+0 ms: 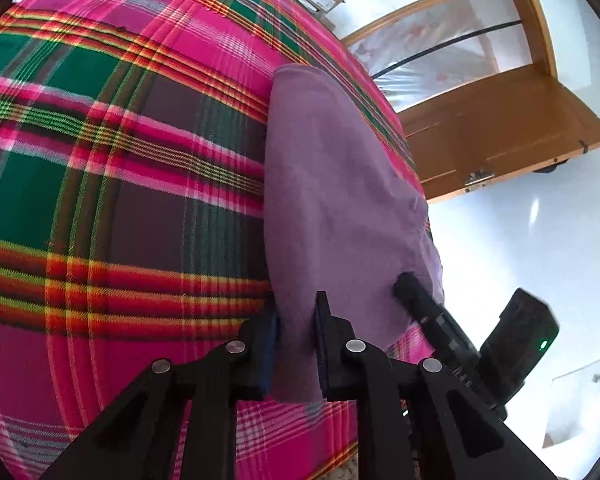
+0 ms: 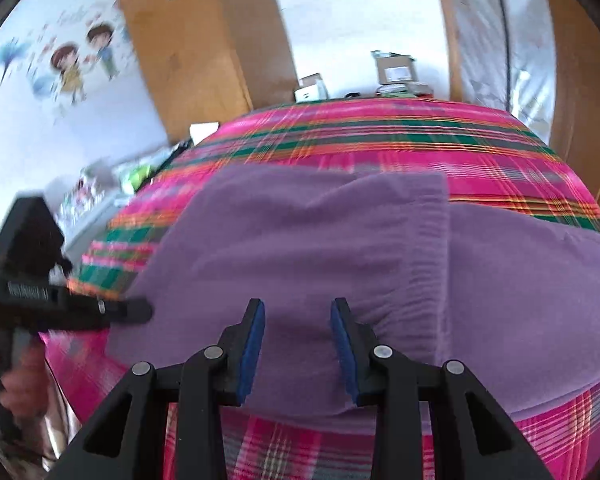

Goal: Fold clothes
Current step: 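Open the right gripper and release the sweatpants waistband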

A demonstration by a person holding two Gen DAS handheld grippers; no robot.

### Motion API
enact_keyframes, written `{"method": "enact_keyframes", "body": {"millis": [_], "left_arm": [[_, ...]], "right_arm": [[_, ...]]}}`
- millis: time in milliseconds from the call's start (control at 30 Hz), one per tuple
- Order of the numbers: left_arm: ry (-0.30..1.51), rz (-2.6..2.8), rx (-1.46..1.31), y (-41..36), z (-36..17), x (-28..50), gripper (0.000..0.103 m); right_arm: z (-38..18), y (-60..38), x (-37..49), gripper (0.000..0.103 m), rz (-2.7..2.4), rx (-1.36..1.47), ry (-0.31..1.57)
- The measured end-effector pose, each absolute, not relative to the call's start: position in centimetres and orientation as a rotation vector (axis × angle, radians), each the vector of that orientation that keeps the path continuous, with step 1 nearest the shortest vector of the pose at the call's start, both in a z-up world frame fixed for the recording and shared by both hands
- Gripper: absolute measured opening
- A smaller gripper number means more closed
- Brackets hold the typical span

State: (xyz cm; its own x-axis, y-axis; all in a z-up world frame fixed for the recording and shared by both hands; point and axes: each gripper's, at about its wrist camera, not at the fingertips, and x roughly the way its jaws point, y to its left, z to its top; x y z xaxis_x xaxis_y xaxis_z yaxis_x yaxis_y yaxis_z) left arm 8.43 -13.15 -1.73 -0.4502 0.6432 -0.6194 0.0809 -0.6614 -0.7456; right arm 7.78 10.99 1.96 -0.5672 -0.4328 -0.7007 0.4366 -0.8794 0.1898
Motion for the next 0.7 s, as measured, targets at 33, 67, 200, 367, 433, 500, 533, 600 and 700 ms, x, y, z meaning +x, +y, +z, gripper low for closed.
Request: {"method": "enact_keyframes", "body": {"millis": [33, 67, 200, 367, 433, 500, 533, 600, 700], "left_arm": [[-1.053, 2.159, -1.385, -13.3, -1.9, 8.5, 0.017], [-1.061, 2.155, -1.385, -13.5, -2.0, 8.6, 0.017], [-1.077, 2.14, -1.388, -13.6, -2.4, 8.7, 0.017], [-1.079, 2.135, -1.388, -13.1, -2.1, 8.4, 0.017], [-1.086, 2.132, -1.386, -12.9, -2.1, 8.1, 0.017], [-1.074, 2.134, -1.393, -12.7, -2.0, 8.0, 0.017], [-1.067, 2.136, -1.396, -12.6, -2.0, 7.9, 0.017], [-1.054, 2.142, -1.401, -12.5, -1.9, 7.9, 0.019], [-1.052, 2.136, -1.406, -12.5, -1.9, 7.8, 0.02]], "right_arm": [[1.7, 10.6, 8.2, 0.036, -2.411, 1.081, 0.042], [1.4, 10.5, 8.5, 0.036, -2.417, 1.08, 0.072], [0.5, 10.6, 9.6, 0.034, -2.438, 1.059, 0.136], [0.7, 11.3, 10.2, 0.034, -2.433, 1.059, 0.112], [1.2, 11.6, 10.0, 0.034, -2.423, 1.052, 0.059], [2.1, 11.9, 9.4, 0.034, -2.423, 1.026, 0.033], [2.5, 11.7, 8.7, 0.034, -2.438, 1.015, 0.04], [3.6, 11.1, 6.8, 0.034, -2.464, 0.991, 0.057], [4.4, 10.2, 3.8, 0.034, -2.464, 1.014, 0.044]]}}
